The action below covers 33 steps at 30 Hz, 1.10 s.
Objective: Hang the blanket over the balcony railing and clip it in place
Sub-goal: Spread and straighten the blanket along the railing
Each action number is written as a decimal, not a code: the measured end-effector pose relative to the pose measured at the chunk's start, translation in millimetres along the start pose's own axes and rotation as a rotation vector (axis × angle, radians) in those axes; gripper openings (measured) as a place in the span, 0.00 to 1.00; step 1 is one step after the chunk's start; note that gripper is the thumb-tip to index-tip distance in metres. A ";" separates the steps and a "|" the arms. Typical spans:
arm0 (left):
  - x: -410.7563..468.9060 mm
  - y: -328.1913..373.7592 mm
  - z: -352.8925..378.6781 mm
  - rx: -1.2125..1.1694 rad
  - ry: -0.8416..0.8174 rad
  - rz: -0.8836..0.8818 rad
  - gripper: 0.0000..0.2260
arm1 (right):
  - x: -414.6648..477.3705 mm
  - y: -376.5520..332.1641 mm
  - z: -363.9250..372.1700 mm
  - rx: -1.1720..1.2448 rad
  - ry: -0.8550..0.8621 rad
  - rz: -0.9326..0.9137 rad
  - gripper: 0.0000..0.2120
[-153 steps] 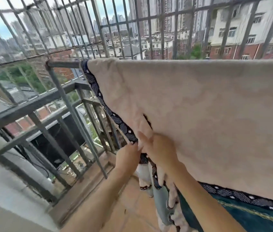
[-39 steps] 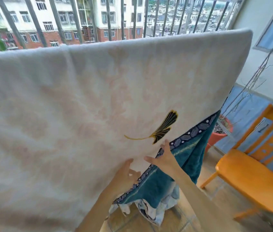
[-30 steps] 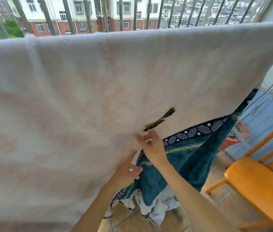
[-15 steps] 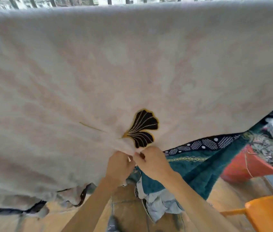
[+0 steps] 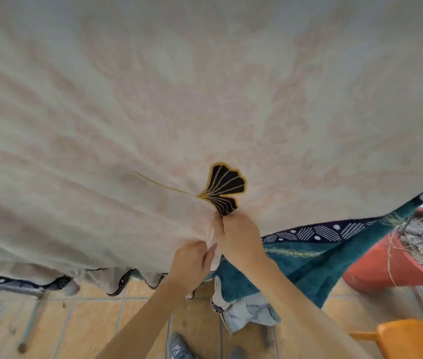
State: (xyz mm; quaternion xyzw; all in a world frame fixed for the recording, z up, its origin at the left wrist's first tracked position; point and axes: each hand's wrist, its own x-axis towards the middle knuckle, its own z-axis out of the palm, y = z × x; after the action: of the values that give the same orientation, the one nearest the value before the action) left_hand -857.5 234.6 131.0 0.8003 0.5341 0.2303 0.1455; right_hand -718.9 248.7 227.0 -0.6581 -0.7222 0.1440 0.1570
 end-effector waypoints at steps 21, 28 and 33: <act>-5.7 20.3 41.9 0.237 -0.791 -0.233 0.21 | -53.3 59.7 53.4 0.231 -0.367 0.274 0.14; 56.4 122.9 -49.4 0.121 -1.042 0.121 0.25 | -117.0 140.9 -69.2 0.647 0.185 0.457 0.08; 84.2 252.2 -146.6 -0.748 -0.151 0.296 0.08 | -126.6 204.0 -121.9 0.557 0.600 0.556 0.25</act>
State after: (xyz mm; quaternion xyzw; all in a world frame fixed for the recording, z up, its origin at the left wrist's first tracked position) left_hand -708.4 212.6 394.6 0.7749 0.2804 0.3680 0.4306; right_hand -472.8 141.6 248.5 -0.7715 -0.3762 0.1719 0.4835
